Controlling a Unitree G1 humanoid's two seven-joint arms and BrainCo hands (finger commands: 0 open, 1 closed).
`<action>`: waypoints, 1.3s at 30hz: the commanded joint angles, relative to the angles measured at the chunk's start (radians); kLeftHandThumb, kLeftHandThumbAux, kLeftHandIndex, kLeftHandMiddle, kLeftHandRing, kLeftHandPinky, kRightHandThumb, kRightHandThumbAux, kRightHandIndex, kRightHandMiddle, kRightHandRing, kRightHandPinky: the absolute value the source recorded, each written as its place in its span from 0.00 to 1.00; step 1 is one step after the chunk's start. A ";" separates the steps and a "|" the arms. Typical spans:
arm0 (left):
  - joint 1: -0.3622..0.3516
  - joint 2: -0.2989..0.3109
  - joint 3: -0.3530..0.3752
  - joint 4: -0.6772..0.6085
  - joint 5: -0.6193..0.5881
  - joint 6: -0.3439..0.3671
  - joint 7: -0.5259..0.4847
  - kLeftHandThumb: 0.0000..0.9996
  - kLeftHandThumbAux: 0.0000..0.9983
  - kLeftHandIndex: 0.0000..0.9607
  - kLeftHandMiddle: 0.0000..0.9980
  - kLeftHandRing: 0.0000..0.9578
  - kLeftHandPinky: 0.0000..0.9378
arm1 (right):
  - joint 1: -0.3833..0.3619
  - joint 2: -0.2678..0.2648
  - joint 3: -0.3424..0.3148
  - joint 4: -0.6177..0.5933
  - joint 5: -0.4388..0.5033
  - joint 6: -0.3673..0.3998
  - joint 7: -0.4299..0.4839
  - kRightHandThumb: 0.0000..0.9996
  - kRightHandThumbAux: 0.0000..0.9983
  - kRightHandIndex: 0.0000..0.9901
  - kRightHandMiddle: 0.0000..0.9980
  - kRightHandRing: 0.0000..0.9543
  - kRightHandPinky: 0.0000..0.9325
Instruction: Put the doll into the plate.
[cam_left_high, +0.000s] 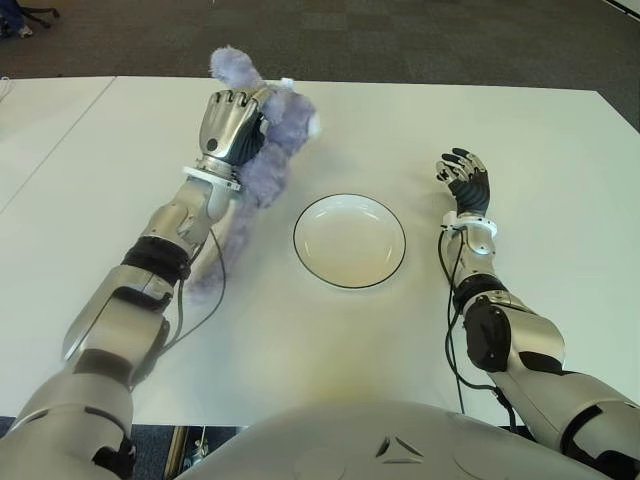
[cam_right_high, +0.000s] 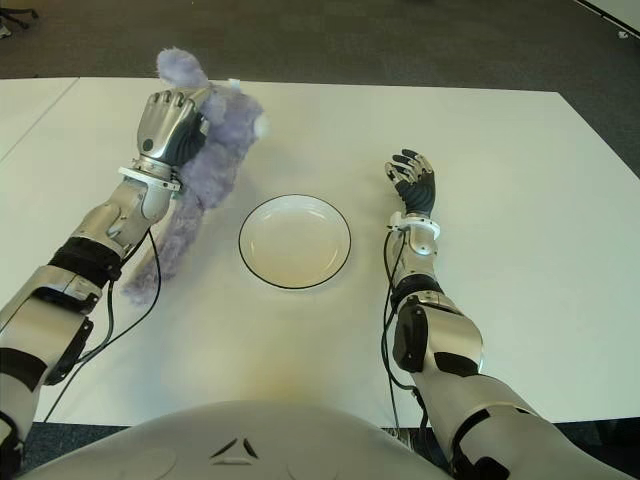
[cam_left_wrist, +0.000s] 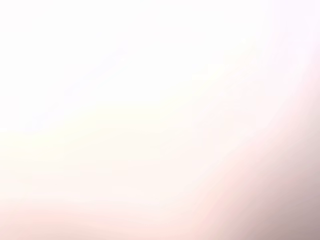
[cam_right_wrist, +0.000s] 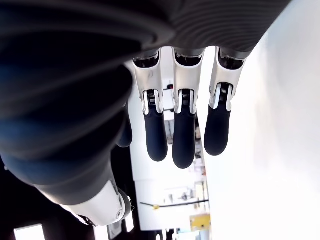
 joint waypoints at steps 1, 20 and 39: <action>0.046 0.038 0.021 -0.155 0.053 0.038 -0.079 0.89 0.63 0.82 0.89 0.92 0.93 | 0.184 0.060 0.002 0.130 -0.006 0.150 -0.023 0.38 0.85 0.27 0.33 0.38 0.41; 0.195 0.049 0.086 -0.595 -0.021 0.075 -0.438 0.88 0.65 0.76 0.85 0.90 0.94 | 0.183 0.064 0.014 0.129 -0.015 0.149 -0.043 0.44 0.86 0.27 0.34 0.39 0.42; 0.232 0.049 0.113 -0.716 -0.025 0.031 -0.623 0.91 0.64 0.73 0.82 0.87 0.92 | 0.184 0.067 0.020 0.128 -0.017 0.143 -0.046 0.42 0.86 0.27 0.34 0.39 0.41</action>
